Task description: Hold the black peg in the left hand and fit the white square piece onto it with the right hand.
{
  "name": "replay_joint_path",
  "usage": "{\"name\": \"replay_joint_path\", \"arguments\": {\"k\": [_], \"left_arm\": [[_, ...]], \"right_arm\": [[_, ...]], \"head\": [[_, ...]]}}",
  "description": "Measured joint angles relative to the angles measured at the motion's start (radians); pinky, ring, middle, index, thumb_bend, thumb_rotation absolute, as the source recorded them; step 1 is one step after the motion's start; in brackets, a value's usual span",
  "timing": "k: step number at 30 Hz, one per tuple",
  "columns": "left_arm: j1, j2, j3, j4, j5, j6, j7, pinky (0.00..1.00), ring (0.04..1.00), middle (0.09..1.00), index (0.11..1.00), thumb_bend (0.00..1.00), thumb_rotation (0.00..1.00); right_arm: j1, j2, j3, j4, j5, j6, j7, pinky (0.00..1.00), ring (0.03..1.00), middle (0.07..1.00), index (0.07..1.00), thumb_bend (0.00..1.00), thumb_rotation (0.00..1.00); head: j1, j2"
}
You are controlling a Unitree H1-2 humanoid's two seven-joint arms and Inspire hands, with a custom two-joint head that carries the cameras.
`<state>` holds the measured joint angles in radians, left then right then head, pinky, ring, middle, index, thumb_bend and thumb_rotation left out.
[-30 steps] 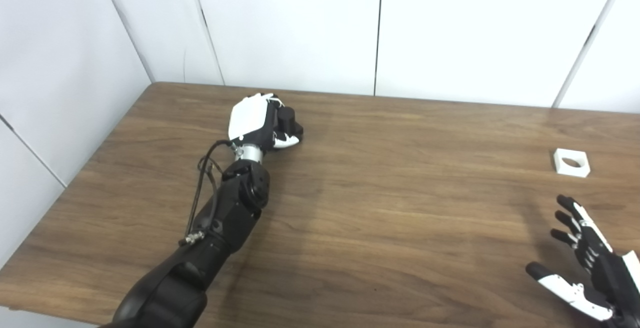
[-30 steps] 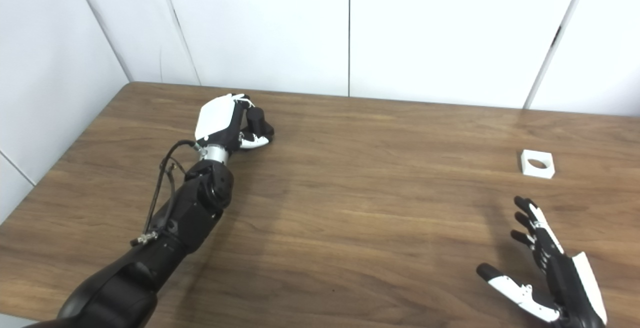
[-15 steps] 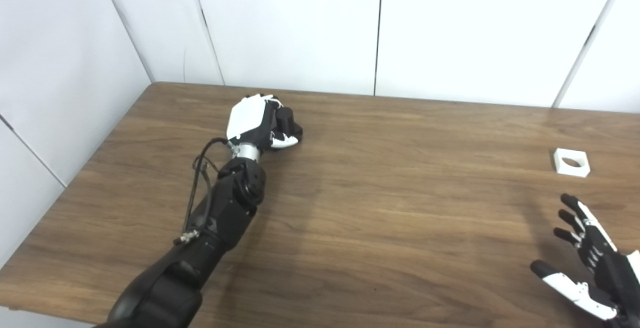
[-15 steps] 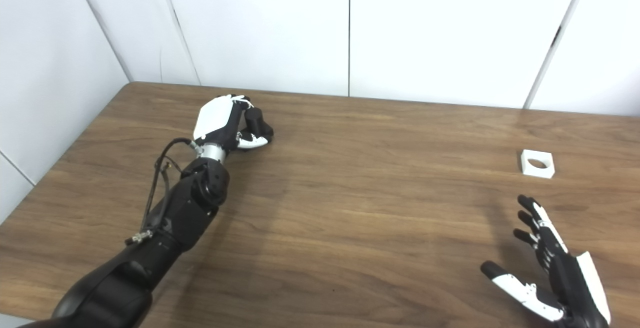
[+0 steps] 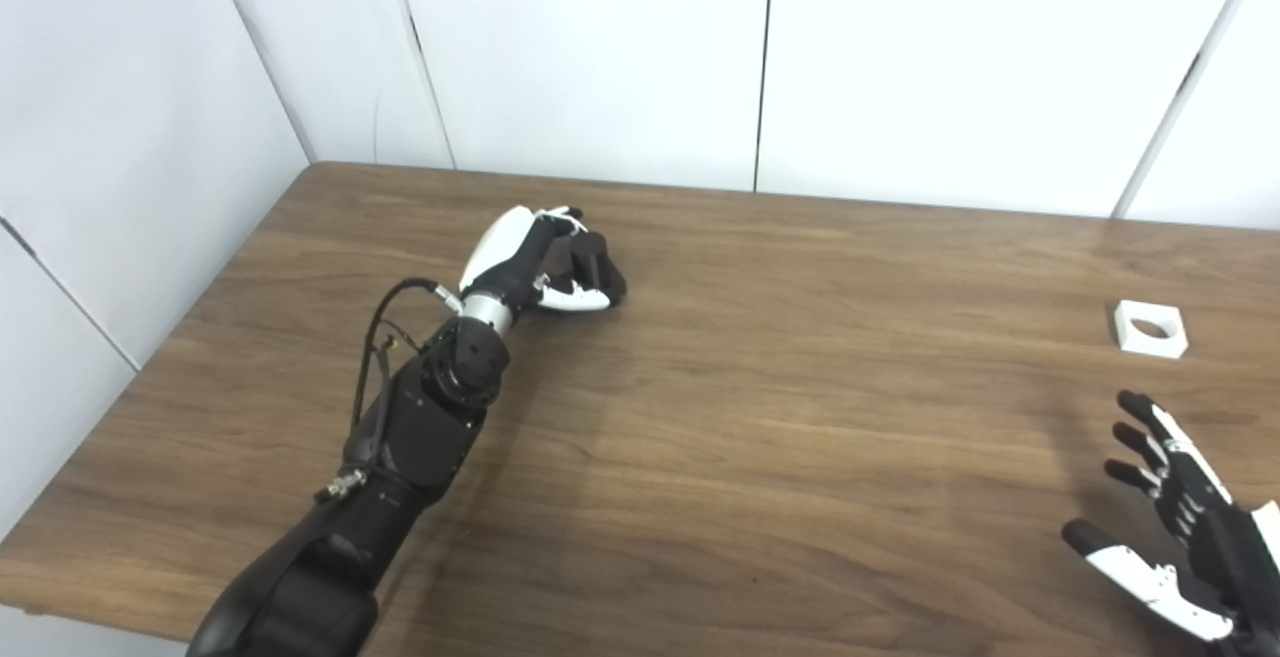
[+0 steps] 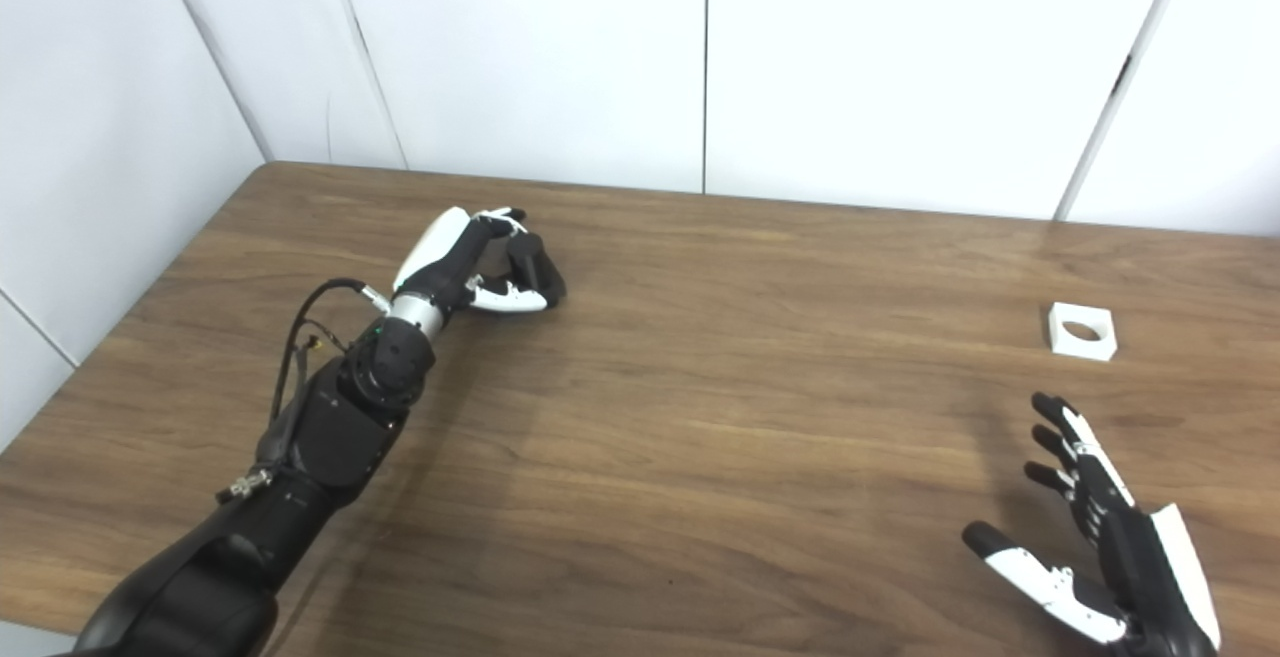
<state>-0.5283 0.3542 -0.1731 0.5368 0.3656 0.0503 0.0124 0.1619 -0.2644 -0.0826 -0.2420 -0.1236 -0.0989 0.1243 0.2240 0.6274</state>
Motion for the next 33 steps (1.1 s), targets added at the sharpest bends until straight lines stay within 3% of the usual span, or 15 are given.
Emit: {"name": "replay_joint_path", "arguments": {"k": [8,13,21,33], "left_arm": [[0.019,0.008,-0.007,-0.021,-0.043,-0.089,-0.076,0.92,1.000,0.934,0.492,0.52,0.07],[0.043,0.019,-0.014,-0.052,-0.067,-0.153,-0.133,0.94,1.000,0.938,0.493,0.52,0.07],[0.083,-0.016,-0.056,-0.096,-0.066,-0.207,-0.143,1.00,1.000,0.946,0.492,0.52,0.07],[0.150,-0.088,-0.121,-0.153,-0.058,-0.304,-0.138,1.00,1.000,0.951,0.492,0.52,0.07]], "right_arm": [[0.000,0.000,0.000,0.000,0.000,0.005,0.000,0.85,0.935,0.984,0.921,0.77,0.53],[-0.002,0.000,0.004,0.000,0.000,0.006,0.000,0.84,0.936,0.985,0.922,0.78,0.53],[-0.004,0.002,0.008,-0.010,-0.003,0.016,0.000,0.82,0.919,0.973,0.916,0.78,0.52],[-0.006,0.010,0.008,-0.037,-0.015,0.045,-0.002,0.83,0.917,0.976,0.916,0.80,0.54]], "head": [[0.000,0.002],[-0.009,0.006],[-0.020,0.009],[-0.035,0.020]]}}
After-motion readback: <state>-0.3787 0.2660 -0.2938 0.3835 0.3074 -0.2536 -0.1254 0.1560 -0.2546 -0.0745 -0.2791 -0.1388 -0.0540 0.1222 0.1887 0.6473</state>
